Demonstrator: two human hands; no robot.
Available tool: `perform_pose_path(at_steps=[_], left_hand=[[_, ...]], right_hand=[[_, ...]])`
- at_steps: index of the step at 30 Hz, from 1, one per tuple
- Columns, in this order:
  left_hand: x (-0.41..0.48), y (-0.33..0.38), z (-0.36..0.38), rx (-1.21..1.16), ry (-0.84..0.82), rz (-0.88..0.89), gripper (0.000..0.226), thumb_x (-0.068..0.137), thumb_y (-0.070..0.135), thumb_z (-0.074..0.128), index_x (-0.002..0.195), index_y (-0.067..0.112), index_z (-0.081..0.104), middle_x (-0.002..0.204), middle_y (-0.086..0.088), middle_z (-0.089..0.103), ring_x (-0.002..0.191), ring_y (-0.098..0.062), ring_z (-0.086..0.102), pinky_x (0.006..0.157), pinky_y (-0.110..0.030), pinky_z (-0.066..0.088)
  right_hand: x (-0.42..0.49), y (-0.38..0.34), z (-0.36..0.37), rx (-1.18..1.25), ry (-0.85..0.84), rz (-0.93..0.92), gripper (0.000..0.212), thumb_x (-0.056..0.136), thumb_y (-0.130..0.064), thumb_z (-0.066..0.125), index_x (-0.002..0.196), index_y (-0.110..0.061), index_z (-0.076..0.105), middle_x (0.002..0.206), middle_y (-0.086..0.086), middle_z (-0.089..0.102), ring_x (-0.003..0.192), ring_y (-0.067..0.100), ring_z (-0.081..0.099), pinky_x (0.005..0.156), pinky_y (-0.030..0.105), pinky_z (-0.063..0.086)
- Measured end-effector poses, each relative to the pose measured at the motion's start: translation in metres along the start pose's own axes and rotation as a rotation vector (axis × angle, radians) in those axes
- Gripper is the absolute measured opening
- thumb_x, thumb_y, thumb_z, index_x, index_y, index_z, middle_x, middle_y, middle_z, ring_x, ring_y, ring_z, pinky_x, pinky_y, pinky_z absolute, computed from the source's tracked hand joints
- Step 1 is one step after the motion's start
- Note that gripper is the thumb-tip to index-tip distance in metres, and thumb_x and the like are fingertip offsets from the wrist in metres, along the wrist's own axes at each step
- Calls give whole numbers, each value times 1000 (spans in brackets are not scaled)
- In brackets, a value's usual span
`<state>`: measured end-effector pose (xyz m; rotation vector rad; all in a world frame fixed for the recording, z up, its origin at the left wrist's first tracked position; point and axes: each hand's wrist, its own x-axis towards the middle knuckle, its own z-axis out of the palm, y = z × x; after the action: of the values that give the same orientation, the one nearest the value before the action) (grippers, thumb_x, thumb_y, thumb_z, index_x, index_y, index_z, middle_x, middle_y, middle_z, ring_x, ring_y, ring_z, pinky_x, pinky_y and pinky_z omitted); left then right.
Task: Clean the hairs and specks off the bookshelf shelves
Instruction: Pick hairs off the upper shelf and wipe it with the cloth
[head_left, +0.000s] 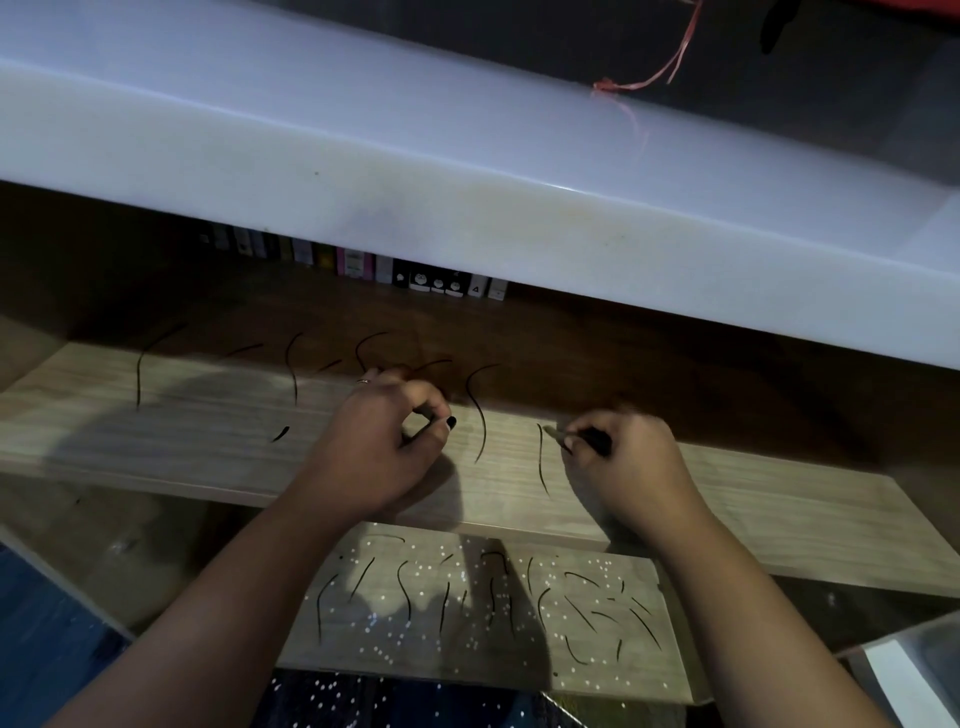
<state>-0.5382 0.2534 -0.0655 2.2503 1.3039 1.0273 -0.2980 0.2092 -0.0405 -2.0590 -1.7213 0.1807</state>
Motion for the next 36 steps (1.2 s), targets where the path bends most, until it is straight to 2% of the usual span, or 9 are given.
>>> perform_pose_path(at_steps=[3, 5, 10, 16, 20, 24, 29, 33, 36], left_hand=[[0, 1, -1, -18, -4, -5, 7, 88, 24, 66, 94, 24, 70, 85, 14, 54, 75, -6, 54, 74, -27, 34], [0, 1, -1, -21, -2, -18, 8, 88, 23, 66, 94, 23, 70, 87, 11, 57, 83, -9, 54, 78, -29, 34], [1, 0, -1, -28, -4, -45, 11, 86, 19, 68, 91, 29, 68, 89, 15, 55, 92, -12, 52, 79, -28, 33], [1, 1, 0, -23, 2, -50, 11, 85, 19, 68, 91, 29, 69, 88, 21, 52, 91, -11, 51, 77, -28, 32], [0, 1, -1, -23, -2, -47, 9, 87, 21, 68, 93, 27, 70, 90, 10, 58, 89, -11, 53, 76, -28, 33], [0, 4, -2, -17, -10, -42, 8, 88, 21, 67, 94, 25, 70, 90, 11, 57, 80, -5, 54, 75, -27, 32], [0, 2, -1, -11, -7, -34, 7, 88, 22, 67, 94, 23, 70, 88, 13, 54, 85, -6, 51, 69, -23, 33], [-1, 4, -1, -22, -5, -44, 8, 88, 21, 67, 95, 22, 70, 87, 14, 53, 85, -8, 49, 70, -26, 32], [-2, 5, -2, -32, 2, -44, 8, 88, 20, 67, 96, 21, 70, 87, 15, 53, 81, -2, 50, 76, -27, 31]], right_hand=[[14, -3, -1, -20, -49, 36, 17, 92, -29, 60, 107, -27, 69, 101, -3, 67, 92, 14, 58, 76, 21, 42], [15, -1, -1, 4, -44, 37, 17, 92, -28, 61, 107, -26, 69, 101, -2, 68, 95, 15, 60, 76, 20, 41], [-13, 8, -4, 79, -35, -70, 11, 87, -20, 68, 96, -24, 72, 92, -14, 54, 89, 7, 56, 75, 21, 43], [-45, 16, -8, 149, -51, -177, 9, 84, -20, 71, 90, -26, 73, 89, -12, 55, 83, 1, 56, 72, 19, 47], [-50, 13, -7, 149, -102, -255, 10, 86, -22, 70, 92, -30, 73, 89, -12, 54, 81, 2, 56, 70, 23, 49], [-47, 9, -4, 87, -112, -318, 11, 87, -24, 67, 96, -29, 72, 89, -13, 51, 81, 2, 55, 70, 25, 49], [-23, -1, 2, 48, -69, -292, 14, 87, -23, 66, 99, -25, 72, 93, -11, 52, 86, 9, 55, 75, 26, 49], [18, -7, 6, -63, -155, -133, 18, 92, -30, 59, 108, -30, 67, 104, -6, 64, 95, 14, 59, 77, 24, 45], [38, -8, 10, -68, -183, -116, 20, 94, -30, 58, 111, -27, 66, 118, -3, 55, 105, 17, 55, 88, 27, 46]])
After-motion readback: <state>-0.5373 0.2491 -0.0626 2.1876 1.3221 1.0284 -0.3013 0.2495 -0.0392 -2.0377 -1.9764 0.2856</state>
